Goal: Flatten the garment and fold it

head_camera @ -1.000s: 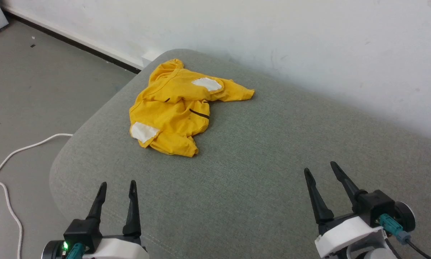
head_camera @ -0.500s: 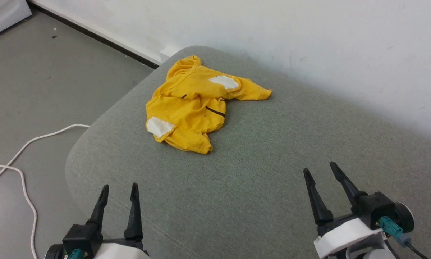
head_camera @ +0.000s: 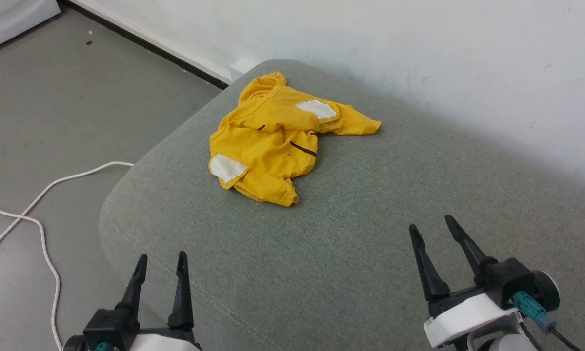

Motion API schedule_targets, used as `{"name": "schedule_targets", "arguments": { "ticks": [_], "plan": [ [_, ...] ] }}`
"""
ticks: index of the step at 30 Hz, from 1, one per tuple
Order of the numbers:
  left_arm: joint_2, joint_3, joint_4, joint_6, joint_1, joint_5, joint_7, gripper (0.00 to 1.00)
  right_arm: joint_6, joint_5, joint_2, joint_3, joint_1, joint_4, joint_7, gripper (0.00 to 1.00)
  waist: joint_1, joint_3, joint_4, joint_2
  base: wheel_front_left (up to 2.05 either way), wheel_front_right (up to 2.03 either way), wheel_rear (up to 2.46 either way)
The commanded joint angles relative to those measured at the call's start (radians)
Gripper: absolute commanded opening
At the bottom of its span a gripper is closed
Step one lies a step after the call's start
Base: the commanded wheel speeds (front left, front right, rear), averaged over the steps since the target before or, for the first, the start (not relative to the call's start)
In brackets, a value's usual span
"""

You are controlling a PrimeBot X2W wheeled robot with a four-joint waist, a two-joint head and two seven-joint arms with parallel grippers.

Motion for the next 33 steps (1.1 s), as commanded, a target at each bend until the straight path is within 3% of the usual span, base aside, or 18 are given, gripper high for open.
{"name": "schedule_targets", "arguments": {
  "ticks": [1, 5, 10, 14, 20, 25, 33],
  "plan": [
    [-0.004, -0.002, -0.003, 0.001, 0.008, -0.002, -0.005, 1.0, -0.001, 0.001, 0.003, -0.004, -0.006, 0.0, -0.005, 1.0, 0.0, 0.0, -0.001, 0.0, 0.0, 0.0, 0.0],
    [-0.004, -0.002, -0.006, 0.005, 0.003, -0.016, -0.005, 1.0, -0.001, -0.003, 0.003, -0.006, -0.006, -0.005, -0.005, 1.0, 0.0, 0.007, -0.003, 0.0, 0.0, 0.0, 0.0],
    [-0.004, -0.015, -0.058, 0.032, -0.046, -0.134, -0.005, 1.0, -0.001, -0.009, 0.003, -0.022, -0.002, -0.02, -0.005, 1.0, 0.0, 0.021, 0.005, 0.0, 0.0, 0.0, 0.0],
    [-0.004, -0.05, -0.128, 0.015, -0.144, -0.174, 0.004, 1.0, -0.001, -0.029, 0.003, -0.046, -0.003, -0.058, 0.001, 1.0, 0.0, 0.049, 0.009, 0.0, 0.0, 0.0, 0.0],
    [0.057, -0.065, -0.199, 0.011, -0.407, -0.148, 0.181, 1.0, -0.001, -0.081, 0.003, -0.072, -0.015, -0.181, 0.063, 1.0, 0.0, 0.128, -0.01, 0.0, 0.0, 0.0, 0.0],
    [0.126, -0.052, -0.099, -0.011, -0.648, -0.147, 0.317, 1.0, -0.001, -0.124, -0.007, -0.047, -0.038, -0.316, 0.149, 1.0, 0.0, 0.221, -0.054, 0.0, 0.0, 0.0, 0.0],
    [0.221, -0.029, 0.186, -0.05, -0.915, -0.172, 0.457, 1.0, -0.001, -0.124, -0.102, -0.003, -0.085, -0.523, 0.287, 1.0, 0.0, 0.398, -0.137, 0.0, 0.0, 0.0, 0.0]
  ]
}}
